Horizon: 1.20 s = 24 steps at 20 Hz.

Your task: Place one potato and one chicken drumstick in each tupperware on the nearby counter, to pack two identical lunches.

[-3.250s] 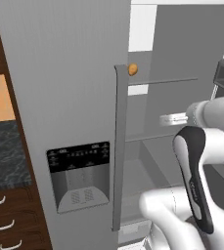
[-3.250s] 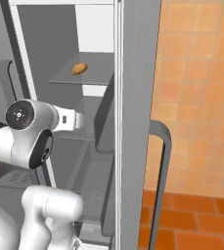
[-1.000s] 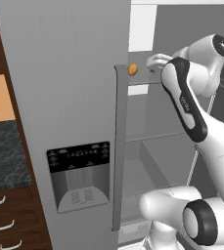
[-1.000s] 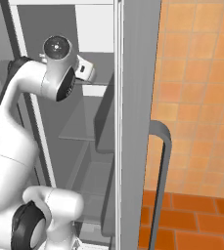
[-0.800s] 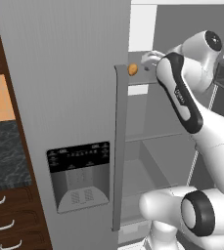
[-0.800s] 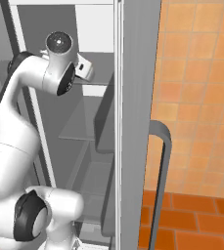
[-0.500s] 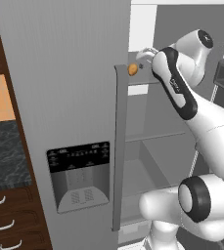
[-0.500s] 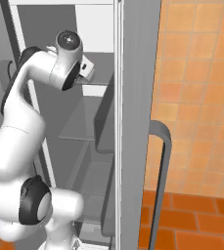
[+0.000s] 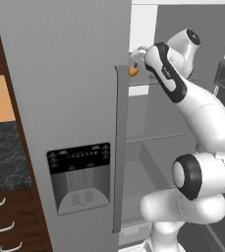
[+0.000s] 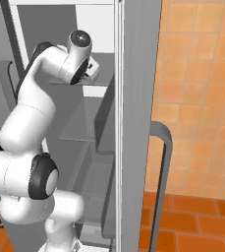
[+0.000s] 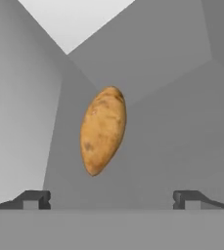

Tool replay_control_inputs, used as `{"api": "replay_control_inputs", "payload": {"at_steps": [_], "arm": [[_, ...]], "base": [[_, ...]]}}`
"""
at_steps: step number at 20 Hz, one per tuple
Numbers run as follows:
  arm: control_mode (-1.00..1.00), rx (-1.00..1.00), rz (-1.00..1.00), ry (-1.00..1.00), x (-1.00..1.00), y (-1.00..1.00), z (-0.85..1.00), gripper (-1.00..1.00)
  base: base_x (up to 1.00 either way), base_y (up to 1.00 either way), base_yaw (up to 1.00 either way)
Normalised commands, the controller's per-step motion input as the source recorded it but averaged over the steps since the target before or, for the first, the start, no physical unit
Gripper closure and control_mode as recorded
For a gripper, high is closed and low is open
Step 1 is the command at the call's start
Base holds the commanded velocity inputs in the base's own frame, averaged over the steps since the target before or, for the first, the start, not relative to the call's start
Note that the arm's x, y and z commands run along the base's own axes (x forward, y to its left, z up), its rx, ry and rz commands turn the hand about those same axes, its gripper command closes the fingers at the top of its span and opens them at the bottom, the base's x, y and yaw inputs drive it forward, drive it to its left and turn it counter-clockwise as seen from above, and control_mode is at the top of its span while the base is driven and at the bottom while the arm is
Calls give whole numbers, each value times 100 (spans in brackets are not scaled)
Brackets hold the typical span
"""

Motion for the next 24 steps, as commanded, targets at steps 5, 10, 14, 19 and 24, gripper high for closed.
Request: {"api": "replay_control_inputs", "payload": {"at_steps": [5, 10, 14, 19, 24], "arm": [[-100, 0, 0, 1, 57, 1, -17, -100], [-100, -1, 0, 0, 65, 15, -28, -100], [-100, -1, 0, 0, 49, 18, -16, -100], [-100, -3, 0, 8, -16, 12, -29, -100], [-100, -4, 0, 9, -8, 11, -39, 100]], "base": [[0, 0, 0], [0, 0, 0], [0, 0, 0], [0, 0, 0], [0, 0, 0]]}}
